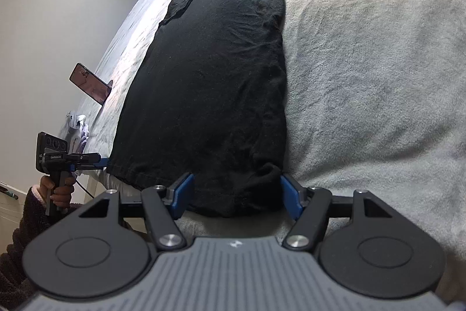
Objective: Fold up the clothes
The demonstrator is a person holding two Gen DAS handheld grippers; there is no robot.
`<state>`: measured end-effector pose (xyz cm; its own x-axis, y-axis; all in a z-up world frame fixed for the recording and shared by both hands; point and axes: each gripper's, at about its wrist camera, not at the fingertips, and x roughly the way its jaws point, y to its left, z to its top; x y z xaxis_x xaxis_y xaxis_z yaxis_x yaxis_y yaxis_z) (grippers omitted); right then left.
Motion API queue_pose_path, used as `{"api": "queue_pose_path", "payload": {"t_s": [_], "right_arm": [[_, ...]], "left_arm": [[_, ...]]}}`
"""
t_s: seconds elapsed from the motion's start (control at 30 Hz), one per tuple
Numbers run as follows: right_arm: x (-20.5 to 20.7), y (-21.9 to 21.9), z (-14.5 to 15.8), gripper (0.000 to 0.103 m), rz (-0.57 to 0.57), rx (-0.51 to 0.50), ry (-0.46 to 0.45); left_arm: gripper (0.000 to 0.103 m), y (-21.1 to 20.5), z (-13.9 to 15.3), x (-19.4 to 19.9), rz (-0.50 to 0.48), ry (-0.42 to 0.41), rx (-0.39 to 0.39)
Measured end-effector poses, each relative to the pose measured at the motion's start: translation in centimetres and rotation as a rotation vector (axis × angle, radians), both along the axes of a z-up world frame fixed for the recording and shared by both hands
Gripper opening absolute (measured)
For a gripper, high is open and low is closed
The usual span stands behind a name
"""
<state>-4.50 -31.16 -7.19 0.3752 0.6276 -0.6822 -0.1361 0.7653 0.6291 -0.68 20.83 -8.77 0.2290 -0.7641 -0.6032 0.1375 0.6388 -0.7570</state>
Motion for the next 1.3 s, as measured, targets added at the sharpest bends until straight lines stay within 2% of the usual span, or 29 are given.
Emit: {"api": "queue_pose_path", "payload": {"t_s": [0.2,0.23,0.3,0.4,0.47,0.5,0.67,0.8,1.07,1.3], "right_arm": [[0.1,0.2,-0.2,0.052,0.028,-0.002,0.0],[0.2,0.3,-0.3,0.047,0.035,0.001,0.004],[0.2,0.5,-0.4,0.041,0.048,0.007,0.011],[0.5,0.8,-0.6,0.031,0.054,0.013,0.025],[0.6,0.9,-0.6,0.016,0.05,0.027,0.046],[0.7,0.9,-0.6,0.014,0.047,0.035,0.057],[1.2,1.3,0.1,0.011,0.034,0.053,0.083],[2.5,1.7,1.0,0.011,0.011,0.065,0.08],[7.2,1.7,2.3,0.011,-0.048,0.082,0.057],[10.8,0.5,2.0,0.011,-0.151,0.086,-0.009]], "left_arm": [[0.053,-0.2,0.1,0.2,-0.026,-0.014,-0.004],[0.05,-0.2,0.0,0.2,-0.03,-0.018,-0.003],[0.044,-0.3,0.0,0.2,-0.033,-0.018,-0.001],[0.028,-0.3,-0.3,0.2,-0.031,-0.003,0.008],[0.016,-0.4,-0.3,0.1,-0.034,0.001,0.019],[0.009,-0.5,-0.3,0.0,-0.035,0.003,0.024],[0.008,-1.1,0.2,0.4,-0.032,-0.006,-0.008],[0.008,-1.1,0.7,1.2,0.028,0.007,-0.077],[0.008,-1.0,1.7,4.4,0.228,0.079,-0.197],[0.008,-0.2,0.2,8.4,0.41,0.139,-0.278]]}}
